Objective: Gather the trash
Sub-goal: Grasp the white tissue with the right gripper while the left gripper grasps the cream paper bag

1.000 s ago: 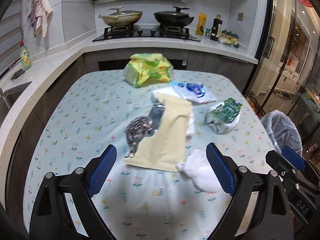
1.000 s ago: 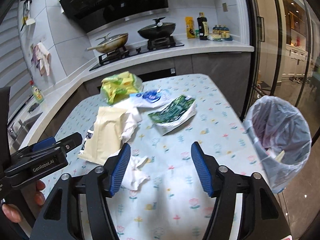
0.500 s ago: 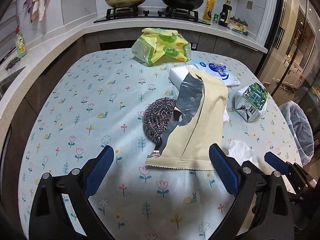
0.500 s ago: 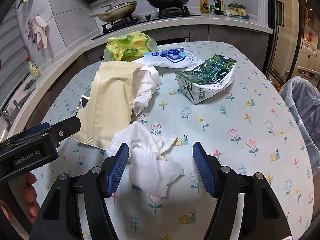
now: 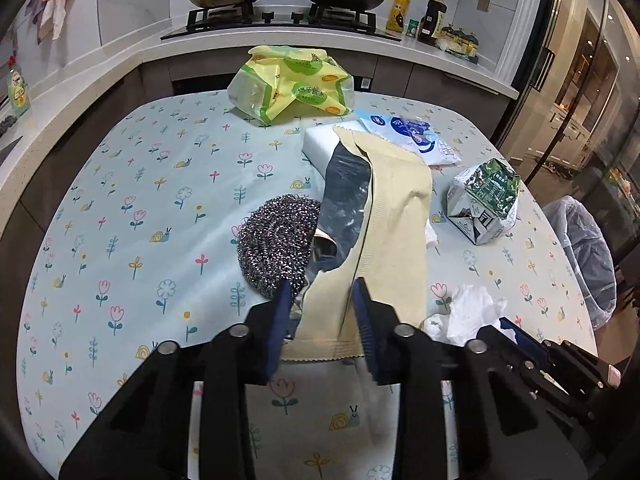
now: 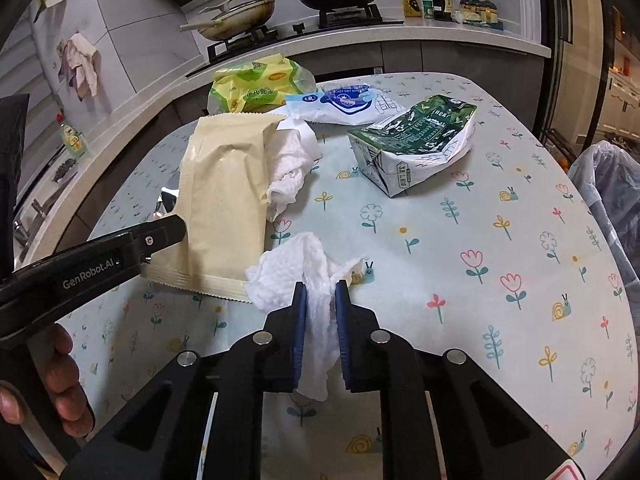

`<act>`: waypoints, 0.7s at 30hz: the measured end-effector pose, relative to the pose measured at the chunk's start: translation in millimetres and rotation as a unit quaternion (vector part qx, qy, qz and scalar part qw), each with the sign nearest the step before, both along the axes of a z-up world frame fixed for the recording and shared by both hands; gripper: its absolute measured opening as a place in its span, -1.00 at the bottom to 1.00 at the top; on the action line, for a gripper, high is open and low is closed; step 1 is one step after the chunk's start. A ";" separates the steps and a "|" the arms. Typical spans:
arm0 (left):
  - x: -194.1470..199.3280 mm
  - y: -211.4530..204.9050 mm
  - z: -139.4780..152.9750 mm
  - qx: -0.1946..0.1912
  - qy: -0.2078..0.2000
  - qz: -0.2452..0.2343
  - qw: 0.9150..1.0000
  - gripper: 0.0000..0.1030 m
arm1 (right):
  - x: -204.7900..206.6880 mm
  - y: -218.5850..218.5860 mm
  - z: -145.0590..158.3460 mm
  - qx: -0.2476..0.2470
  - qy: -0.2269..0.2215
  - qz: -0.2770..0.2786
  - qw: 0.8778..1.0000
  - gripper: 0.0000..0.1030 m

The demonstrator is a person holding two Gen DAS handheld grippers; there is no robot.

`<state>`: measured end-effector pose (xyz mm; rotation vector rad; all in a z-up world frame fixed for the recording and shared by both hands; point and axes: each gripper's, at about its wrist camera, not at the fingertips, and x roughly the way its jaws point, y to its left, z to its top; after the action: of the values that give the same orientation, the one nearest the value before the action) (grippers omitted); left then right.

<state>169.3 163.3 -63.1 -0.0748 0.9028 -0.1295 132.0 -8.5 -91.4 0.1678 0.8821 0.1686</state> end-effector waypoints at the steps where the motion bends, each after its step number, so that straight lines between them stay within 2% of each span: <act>1: -1.0 -1.1 1.4 -0.002 0.000 0.000 1.000 -0.70 | -1.1 -3.3 2.5 0.002 -0.003 -0.004 1.000 -0.74; 2: -2.5 -2.6 2.7 -0.006 0.001 -0.004 1.000 -0.83 | -2.0 -6.7 4.7 0.003 -0.005 -0.008 1.000 -0.74; 6: -11.3 -9.5 11.4 -0.007 -0.012 -0.008 1.000 -0.95 | -9.2 -23.3 17.8 0.010 -0.020 -0.024 0.999 -0.74; 21: -46.3 -59.4 74.3 -0.017 -0.080 -0.047 0.996 -1.00 | -38.8 -91.1 70.9 0.019 -0.084 -0.074 0.994 -0.74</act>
<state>123.0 103.9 11.1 -0.0534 0.7452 -0.2348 93.2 -99.6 -20.5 0.2508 0.6965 0.0592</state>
